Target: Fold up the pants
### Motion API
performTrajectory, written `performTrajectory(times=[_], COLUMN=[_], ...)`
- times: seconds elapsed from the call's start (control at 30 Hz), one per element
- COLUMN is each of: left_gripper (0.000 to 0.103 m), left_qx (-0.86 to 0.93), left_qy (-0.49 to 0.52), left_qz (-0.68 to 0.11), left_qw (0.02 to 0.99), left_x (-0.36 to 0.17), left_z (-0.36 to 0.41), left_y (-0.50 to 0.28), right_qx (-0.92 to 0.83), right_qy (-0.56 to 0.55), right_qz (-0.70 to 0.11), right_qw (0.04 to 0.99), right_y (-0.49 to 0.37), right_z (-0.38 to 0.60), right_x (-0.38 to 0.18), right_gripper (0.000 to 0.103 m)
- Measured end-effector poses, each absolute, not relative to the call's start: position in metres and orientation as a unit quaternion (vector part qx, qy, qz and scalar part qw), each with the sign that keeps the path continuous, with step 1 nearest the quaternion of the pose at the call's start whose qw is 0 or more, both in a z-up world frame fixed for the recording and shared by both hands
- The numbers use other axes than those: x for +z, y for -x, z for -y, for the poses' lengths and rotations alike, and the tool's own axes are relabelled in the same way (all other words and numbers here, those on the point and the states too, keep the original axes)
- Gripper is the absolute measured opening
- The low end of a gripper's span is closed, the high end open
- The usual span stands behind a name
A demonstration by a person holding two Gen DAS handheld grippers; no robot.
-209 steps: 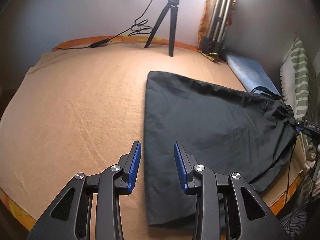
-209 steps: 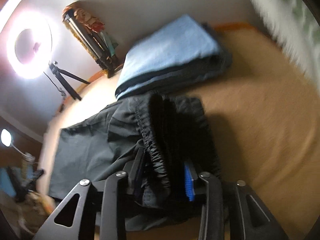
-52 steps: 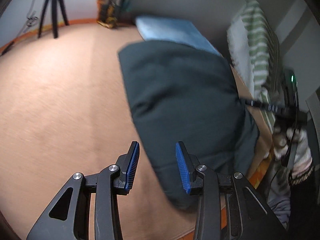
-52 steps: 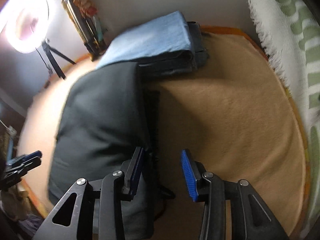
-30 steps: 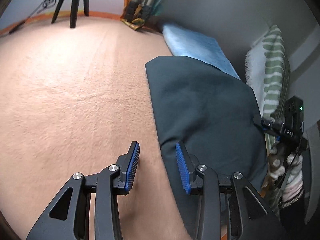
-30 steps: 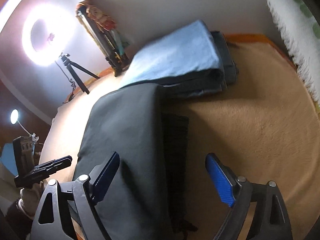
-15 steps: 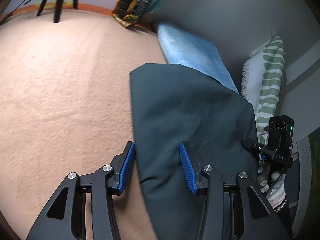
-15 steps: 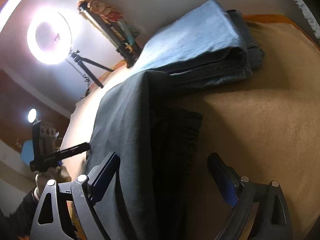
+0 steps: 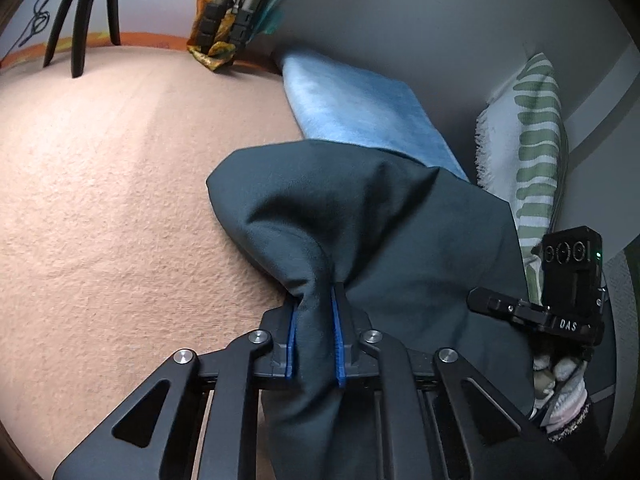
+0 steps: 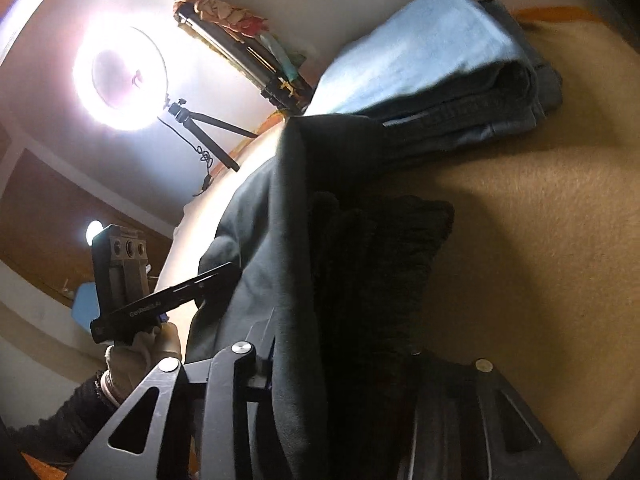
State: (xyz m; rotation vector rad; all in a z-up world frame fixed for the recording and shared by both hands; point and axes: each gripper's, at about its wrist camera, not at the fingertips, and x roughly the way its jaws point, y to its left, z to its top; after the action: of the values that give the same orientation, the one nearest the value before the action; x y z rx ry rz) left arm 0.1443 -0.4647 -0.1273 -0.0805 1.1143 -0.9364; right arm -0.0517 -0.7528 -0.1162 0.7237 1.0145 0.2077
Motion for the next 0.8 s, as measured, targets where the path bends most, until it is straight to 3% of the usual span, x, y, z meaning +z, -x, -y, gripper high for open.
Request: performTrajectory(times=[0.43, 0.8], left_gripper=[0.007, 0.007], left_qx=[-0.486, -0.502], left_qy=[0.011, 0.008], left_qz=[-0.411, -0.356], left_qw=[0.771, 0.788], left_x=[-0.056, 0.018], left_z=[0.459, 0.478], left_y=[-0.108, -0.139], right_qx=[0.047, 0.019], right_qy=[-0.121, -0.135], right_qz=[-0.437, -0.366], right_qw=[0.89, 0.921], right_y=[0.065, 0.052], right_z=[0.668, 0.682], right_x=[-0.02, 0.042], right_gripper=[0.031, 0.031])
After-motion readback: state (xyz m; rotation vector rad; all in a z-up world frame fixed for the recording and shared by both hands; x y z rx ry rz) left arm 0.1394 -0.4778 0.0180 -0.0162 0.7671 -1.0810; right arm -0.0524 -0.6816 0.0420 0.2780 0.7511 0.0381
